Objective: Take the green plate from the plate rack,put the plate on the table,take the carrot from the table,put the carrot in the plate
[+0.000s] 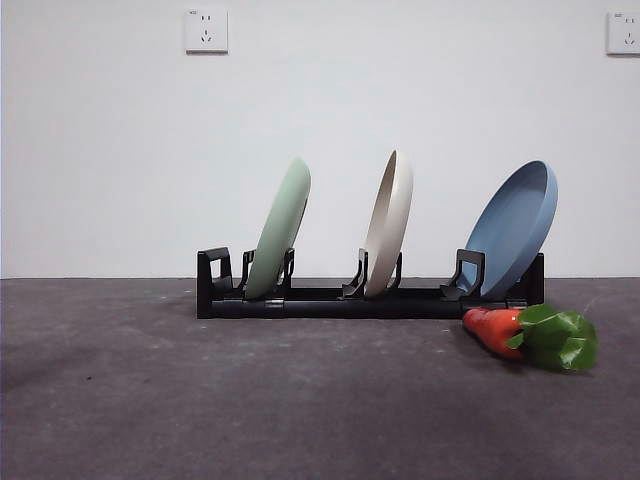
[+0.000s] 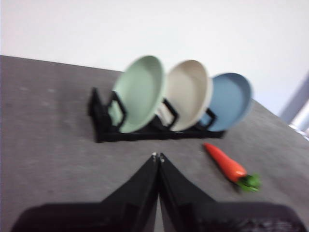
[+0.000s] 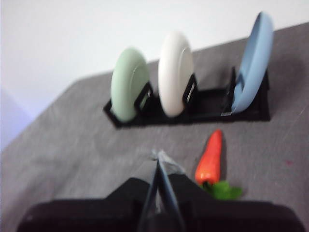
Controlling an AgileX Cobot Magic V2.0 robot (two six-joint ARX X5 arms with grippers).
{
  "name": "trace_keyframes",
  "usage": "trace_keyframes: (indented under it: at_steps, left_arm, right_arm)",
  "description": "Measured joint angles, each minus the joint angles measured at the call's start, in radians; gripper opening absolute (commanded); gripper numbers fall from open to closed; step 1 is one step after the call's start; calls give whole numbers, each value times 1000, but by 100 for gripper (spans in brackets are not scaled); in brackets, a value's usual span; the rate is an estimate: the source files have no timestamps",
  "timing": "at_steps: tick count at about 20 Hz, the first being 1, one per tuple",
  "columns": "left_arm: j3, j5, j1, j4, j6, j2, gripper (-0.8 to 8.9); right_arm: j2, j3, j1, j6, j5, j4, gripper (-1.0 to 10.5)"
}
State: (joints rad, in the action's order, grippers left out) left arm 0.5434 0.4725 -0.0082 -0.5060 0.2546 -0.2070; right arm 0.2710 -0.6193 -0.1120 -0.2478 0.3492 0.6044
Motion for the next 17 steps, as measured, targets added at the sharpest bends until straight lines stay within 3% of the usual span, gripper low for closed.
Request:
trace_keyframes:
  at_steps: [9, 17]
  left_arm:
    - [189, 222, 0, -222, -105, -130, -6]
    - [275, 264, 0, -444, -246, -162, -3]
  right_arm:
    - [205, -312, 0, 215, 128, 403, -12]
    - [283, -395, 0, 335, 147, 650, -11]
